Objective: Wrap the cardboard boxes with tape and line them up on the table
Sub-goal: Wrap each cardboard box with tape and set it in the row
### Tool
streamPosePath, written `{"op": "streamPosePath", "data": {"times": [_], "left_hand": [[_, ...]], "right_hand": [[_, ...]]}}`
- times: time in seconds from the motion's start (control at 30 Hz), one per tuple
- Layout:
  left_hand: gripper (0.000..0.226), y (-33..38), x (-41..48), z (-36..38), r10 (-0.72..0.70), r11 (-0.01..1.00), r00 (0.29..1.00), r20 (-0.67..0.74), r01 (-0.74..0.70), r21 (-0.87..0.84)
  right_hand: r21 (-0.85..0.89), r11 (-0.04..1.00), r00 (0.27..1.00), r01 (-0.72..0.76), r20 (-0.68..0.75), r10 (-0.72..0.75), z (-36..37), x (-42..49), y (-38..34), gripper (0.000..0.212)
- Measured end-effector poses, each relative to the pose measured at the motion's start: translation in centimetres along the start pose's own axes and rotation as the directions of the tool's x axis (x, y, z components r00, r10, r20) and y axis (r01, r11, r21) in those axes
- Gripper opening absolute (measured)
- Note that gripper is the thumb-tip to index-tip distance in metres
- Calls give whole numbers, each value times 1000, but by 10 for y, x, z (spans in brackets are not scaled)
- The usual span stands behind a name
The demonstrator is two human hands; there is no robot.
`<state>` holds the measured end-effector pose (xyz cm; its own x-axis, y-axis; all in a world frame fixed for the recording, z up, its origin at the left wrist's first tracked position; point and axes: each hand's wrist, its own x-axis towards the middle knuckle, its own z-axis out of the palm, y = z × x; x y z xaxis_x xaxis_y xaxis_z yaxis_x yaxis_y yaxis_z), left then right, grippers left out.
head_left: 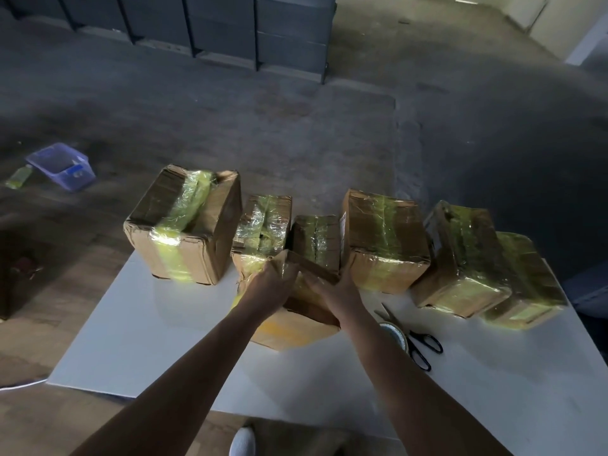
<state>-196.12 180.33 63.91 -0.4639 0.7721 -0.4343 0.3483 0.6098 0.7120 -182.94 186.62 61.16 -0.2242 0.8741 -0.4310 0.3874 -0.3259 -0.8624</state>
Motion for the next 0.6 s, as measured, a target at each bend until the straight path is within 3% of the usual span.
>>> {"op": "streamPosePath", "data": {"times": [0.1,0.23,0.4,0.5,0.6], "left_hand": [[74,3,4,-4,-59,998,998,8,59,-11],[65,3,9,-4,-105,994,994,-31,104,-42],[73,-1,5,3,-41,999,996,-75,38,-37],[67,-8,5,-1,-79,978,993,-92,59,-199],[66,-17,-1,0,-101,922,993,-56,72,-380]], "right_hand": [[120,987,993,-103,65,96,5,4,7,84],[312,923,974,-226,79,211,6,6,7,68],[338,907,967,-252,54,249,6,9,8,53],[176,979,988,-107,-94,125,4,9,16,33],[24,996,990,81,-114,-78,-2,5,14,39]]}}
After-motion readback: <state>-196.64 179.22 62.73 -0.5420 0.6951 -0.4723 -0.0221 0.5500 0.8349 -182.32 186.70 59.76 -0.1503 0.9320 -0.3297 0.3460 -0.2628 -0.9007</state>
